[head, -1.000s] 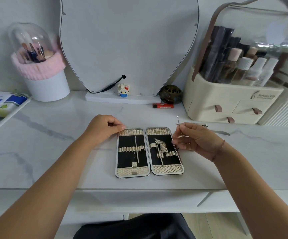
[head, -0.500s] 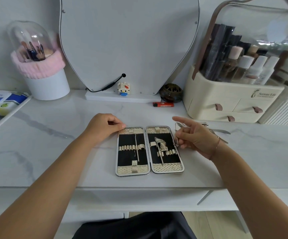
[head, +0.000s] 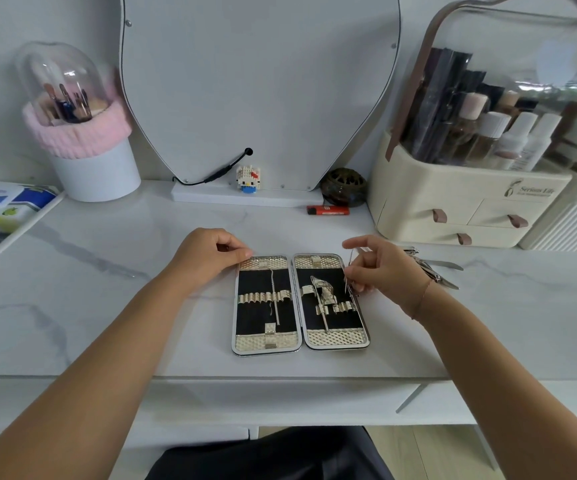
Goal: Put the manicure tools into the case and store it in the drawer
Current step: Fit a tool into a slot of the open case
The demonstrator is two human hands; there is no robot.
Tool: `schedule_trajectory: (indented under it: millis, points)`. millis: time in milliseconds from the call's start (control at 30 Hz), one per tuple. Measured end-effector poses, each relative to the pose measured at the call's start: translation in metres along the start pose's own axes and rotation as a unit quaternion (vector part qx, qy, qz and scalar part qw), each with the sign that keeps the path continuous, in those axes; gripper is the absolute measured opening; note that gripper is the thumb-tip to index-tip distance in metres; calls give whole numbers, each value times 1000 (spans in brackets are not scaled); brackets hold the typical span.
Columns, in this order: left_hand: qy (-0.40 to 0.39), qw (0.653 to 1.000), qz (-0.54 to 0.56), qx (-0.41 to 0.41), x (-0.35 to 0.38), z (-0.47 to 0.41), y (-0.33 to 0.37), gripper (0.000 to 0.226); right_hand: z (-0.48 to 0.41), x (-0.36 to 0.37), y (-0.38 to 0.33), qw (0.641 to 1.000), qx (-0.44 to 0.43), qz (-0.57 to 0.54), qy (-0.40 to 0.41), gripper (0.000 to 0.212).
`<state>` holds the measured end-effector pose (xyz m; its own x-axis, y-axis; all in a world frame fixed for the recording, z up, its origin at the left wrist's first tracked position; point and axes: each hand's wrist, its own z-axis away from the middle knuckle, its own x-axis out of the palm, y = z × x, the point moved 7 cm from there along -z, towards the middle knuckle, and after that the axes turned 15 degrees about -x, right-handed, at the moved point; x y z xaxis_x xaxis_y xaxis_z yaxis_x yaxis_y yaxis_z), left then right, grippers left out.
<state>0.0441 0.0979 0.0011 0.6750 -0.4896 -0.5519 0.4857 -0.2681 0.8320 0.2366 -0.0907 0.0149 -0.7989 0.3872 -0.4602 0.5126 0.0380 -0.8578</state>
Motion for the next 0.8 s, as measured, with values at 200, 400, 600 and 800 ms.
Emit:
schedule_trajectory:
  millis: [200, 400, 600, 800]
  points:
    - [1, 1000, 2, -1, 0, -1, -1, 12, 1, 0, 0, 1000, -3, 10, -2, 32]
    - [-1, 1000, 1, 4, 0, 0, 0, 11, 5, 1, -4, 1000, -19, 20, -8, 34]
    - [-1, 1000, 0, 6, 0, 0, 0, 10, 6, 2, -5, 999, -27, 46, -6, 35]
    - [0, 1000, -5, -1, 1, -2, 0, 9, 6, 3, -2, 995, -28, 90, -28, 31]
